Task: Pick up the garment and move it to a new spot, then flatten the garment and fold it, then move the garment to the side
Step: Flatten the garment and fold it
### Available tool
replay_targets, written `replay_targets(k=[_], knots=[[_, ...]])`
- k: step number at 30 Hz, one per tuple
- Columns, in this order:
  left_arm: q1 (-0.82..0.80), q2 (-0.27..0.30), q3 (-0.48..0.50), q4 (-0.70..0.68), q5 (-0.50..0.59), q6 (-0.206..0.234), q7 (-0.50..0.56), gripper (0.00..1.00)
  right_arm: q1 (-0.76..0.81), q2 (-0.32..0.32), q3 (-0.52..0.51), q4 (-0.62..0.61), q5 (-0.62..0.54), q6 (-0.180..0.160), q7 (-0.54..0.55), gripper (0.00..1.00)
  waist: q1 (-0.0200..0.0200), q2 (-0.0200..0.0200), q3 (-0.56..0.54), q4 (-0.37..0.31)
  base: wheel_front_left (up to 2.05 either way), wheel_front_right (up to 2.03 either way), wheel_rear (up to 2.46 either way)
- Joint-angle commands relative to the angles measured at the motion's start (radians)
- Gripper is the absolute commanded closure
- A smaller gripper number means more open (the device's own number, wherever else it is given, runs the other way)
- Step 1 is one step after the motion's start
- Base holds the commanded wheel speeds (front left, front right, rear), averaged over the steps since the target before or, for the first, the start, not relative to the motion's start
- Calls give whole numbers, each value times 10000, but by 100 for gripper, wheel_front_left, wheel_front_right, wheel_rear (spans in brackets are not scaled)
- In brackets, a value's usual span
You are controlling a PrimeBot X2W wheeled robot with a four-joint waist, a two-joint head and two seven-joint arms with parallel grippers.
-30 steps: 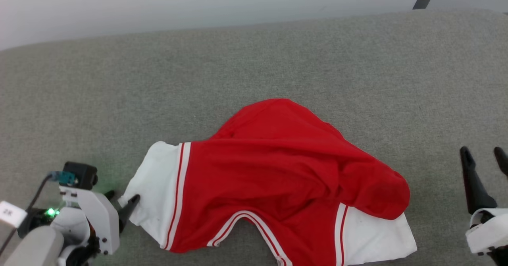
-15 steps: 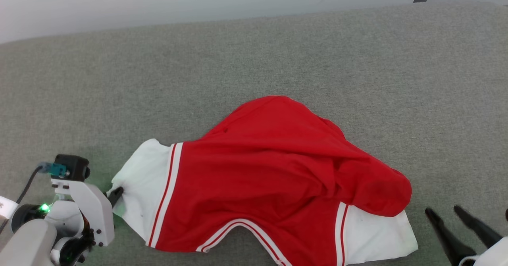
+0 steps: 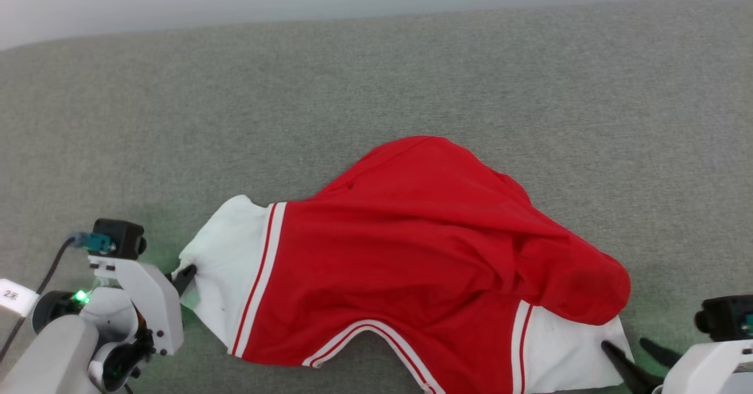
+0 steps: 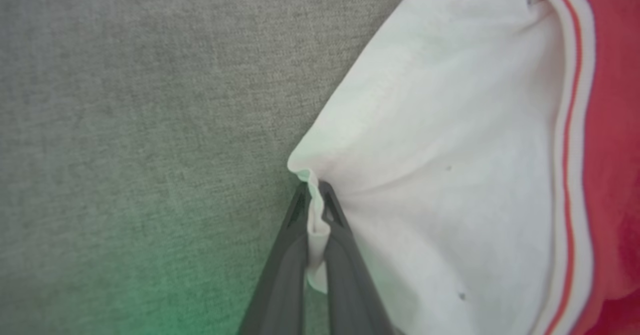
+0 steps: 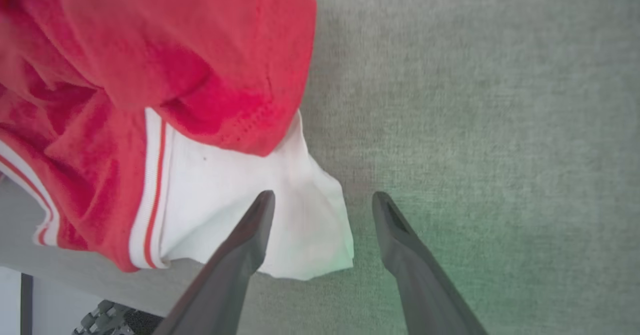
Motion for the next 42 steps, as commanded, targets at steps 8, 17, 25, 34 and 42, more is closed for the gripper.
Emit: replay_targets(k=[8,17,25,34,42], knots=[[324,-515,-610,220,-108,-14,81,100,-481,-261,582,1354,253,-7,810,100,0,-1,-93,314,0,0,0],[377,-416,-789,129,-340,-15,418,100,-920,-787,517,1309,876,-2,1249,100,0,-1,-553,514,0,0,0],[-359,47,-530,-899,-731,121,1333,100,-2103,-1460,206,377,1598,-2,1990,100,0,-1,-1419,683,0,0,0],[-2021,642,-89,-2170,-786,328,2245,100,-4901,-2053,739,468,1584,-2,1854,100,0,-1,-2200,899,0,0,0],[-4456,510,-124,-2038,-272,209,2357,100,-7926,-2151,1972,2258,1719,-2,-243,100,0,-1,-2690,1113,0,0,0]])
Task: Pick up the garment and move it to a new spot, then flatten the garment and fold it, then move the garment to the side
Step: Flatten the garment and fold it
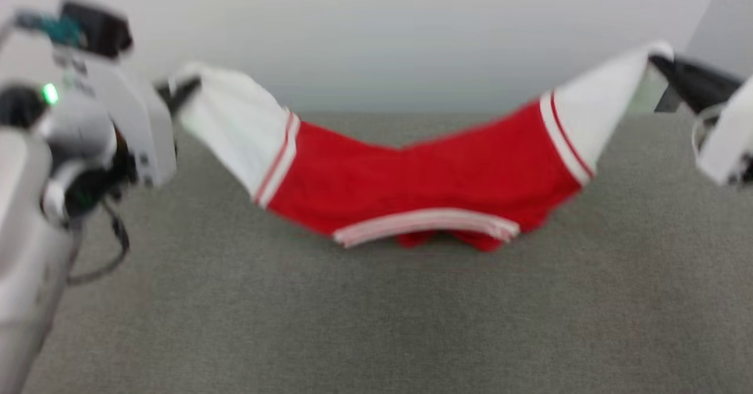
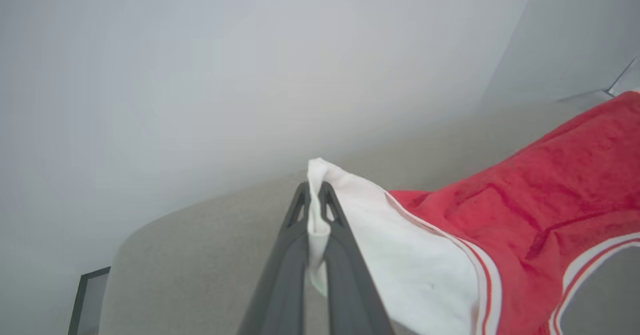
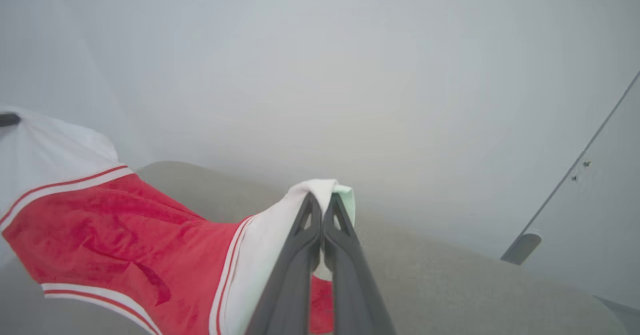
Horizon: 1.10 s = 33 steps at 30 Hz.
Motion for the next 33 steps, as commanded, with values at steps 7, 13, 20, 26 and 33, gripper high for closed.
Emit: replay_targets(k=[7,13,20,26,33], knots=[[-2245,-604,-110,1140,526,-123,-669,100,-2598,2,1415,2040,-64,3,-2225,100,0,0,-277,230,0,0,0],[-3560,-1041,-273,2075,683,-170,-1148,100,-4183,261,2286,3682,226,3,-3738,100,0,0,-171,301,0,0,0],[-4827,-1235,-363,2600,701,-232,-1680,100,-5766,285,2670,5000,367,2,-4470,100,0,0,1029,397,0,0,0],[-6021,-1409,-413,2942,1094,-227,-2734,100,-7433,220,2640,6110,-560,2,-5355,100,0,0,3035,541,0,0,0],[-7726,-2106,-122,4428,1622,-19,-5136,100,-9442,718,2179,8088,-2735,0,-8269,100,0,0,4982,588,0,0,0]])
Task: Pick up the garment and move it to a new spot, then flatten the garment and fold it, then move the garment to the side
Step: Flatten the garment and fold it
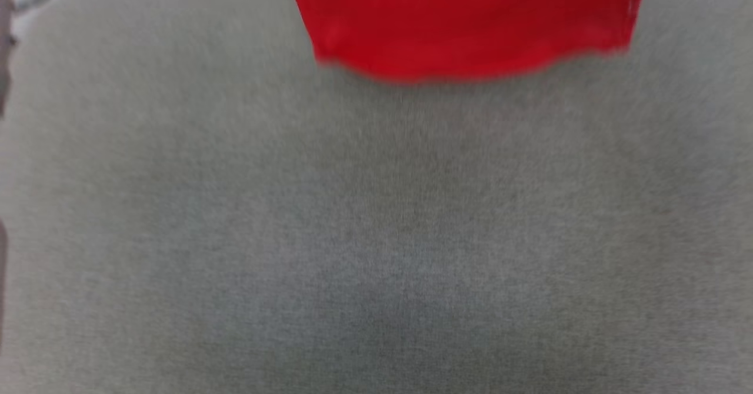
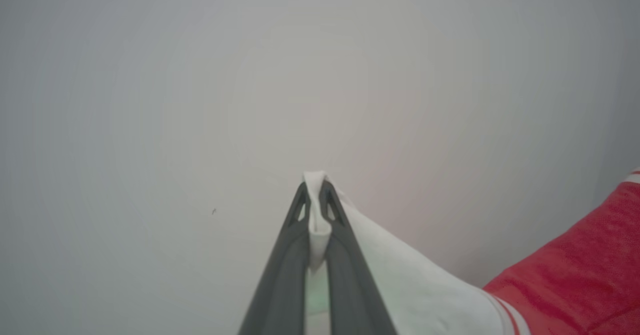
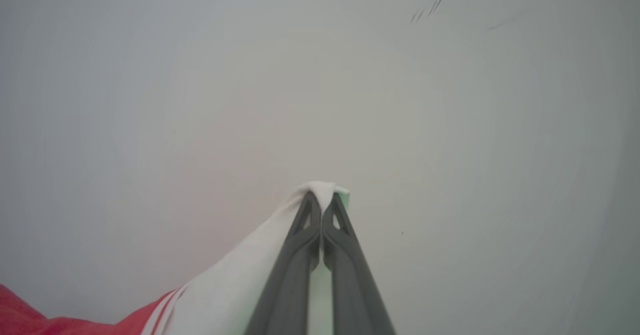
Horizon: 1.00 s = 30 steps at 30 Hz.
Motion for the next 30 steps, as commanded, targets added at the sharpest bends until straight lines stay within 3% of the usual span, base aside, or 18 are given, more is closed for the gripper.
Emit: replay_targets(k=[1,4,6,12,18,22,30], knots=[[-774,-156,203,264,171,179,-773,100,-765,99,-308,392,-609,-2,-921,100,0,0,2177,157,0,0,0],[-1545,-331,491,670,365,331,-2413,100,-1508,219,-820,812,-1786,-2,-1579,100,0,0,2910,266,0,0,0],[-2011,-508,552,759,429,202,-3094,100,-1939,132,-1232,439,-2645,-2,-1657,100,0,0,3408,385,0,0,0],[-1858,-881,589,1148,95,-41,-3593,100,-1006,238,-2012,-841,-4038,-2,-1647,100,0,0,4329,798,0,0,0],[-1103,-1148,638,1518,-252,-78,-3655,100,-50,314,-1876,-850,-3874,-3,-1654,100,0,0,4209,954,0,0,0],[-424,-1334,116,1745,-638,-81,-3478,100,609,1,-1506,-658,-3450,-3,-1654,100,0,0,3710,1062,0,0,0],[1187,-983,-1189,1900,-1133,-73,-2254,100,2433,-837,-164,-311,-939,-3,-567,100,0,0,2072,1221,0,0,0]])
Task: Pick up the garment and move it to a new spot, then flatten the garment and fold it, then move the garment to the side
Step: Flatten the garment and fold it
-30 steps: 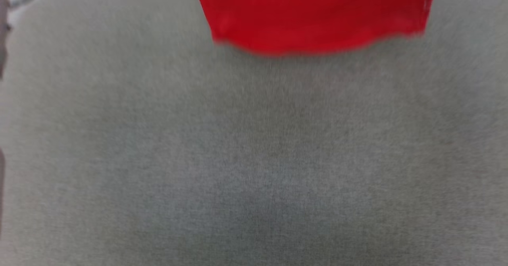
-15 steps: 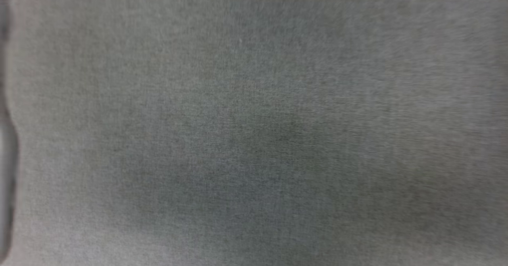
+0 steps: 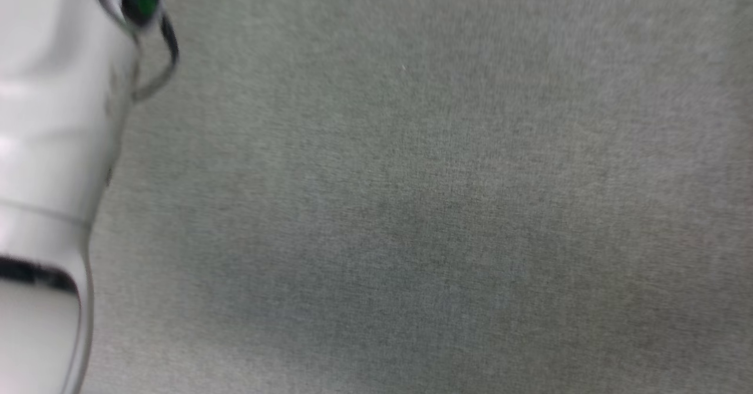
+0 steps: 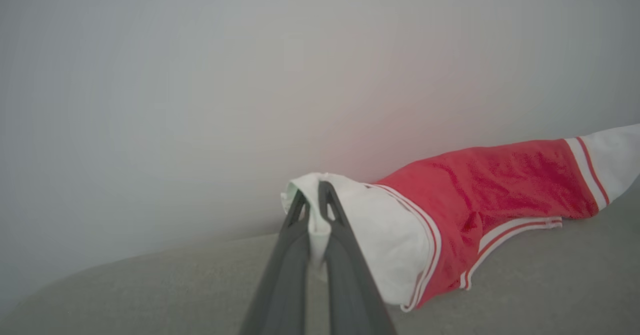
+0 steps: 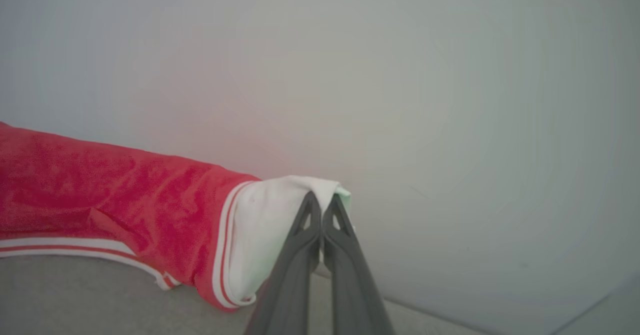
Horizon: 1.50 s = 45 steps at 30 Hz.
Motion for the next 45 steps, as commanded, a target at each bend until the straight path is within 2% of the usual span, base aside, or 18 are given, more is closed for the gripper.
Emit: replay_targets(k=[1,6,14,17,23,32,39,45], knots=[[402,160,-166,-80,-45,15,50,100,450,-295,204,-162,371,-10,216,100,0,0,-1226,85,0,0,0],[1823,715,-750,-482,-204,16,178,100,2372,-966,752,-1113,2386,-9,1289,100,0,0,-2430,-2,0,0,0],[4334,1617,-1128,-1509,-649,19,443,100,5319,-2380,1352,-3111,4498,-10,2955,100,0,0,-4146,-246,0,0,0],[5460,2020,-1209,-2283,-841,218,654,100,6390,-2864,1513,-3924,5103,-10,3480,100,0,0,-4700,-368,0,0,0],[7858,3061,-1216,-4903,-1258,1245,1209,100,8520,-3609,1554,-5315,5696,-10,3947,100,0,0,-5409,-547,0,0,0],[11214,4679,-1172,-8974,-1779,3412,1798,100,11644,-4208,1024,-6678,6333,-11,4547,100,0,0,-5636,-540,0,0,0],[13098,5027,-1044,-10405,-2266,4572,1460,100,13538,-4053,129,-7405,6439,-11,4975,100,0,0,-5630,-549,0,0,0],[13893,5051,-1065,-10714,-2339,4923,1096,100,14527,-3644,-577,-7650,6040,-11,5368,100,0,0,-5544,-545,0,0,0]])
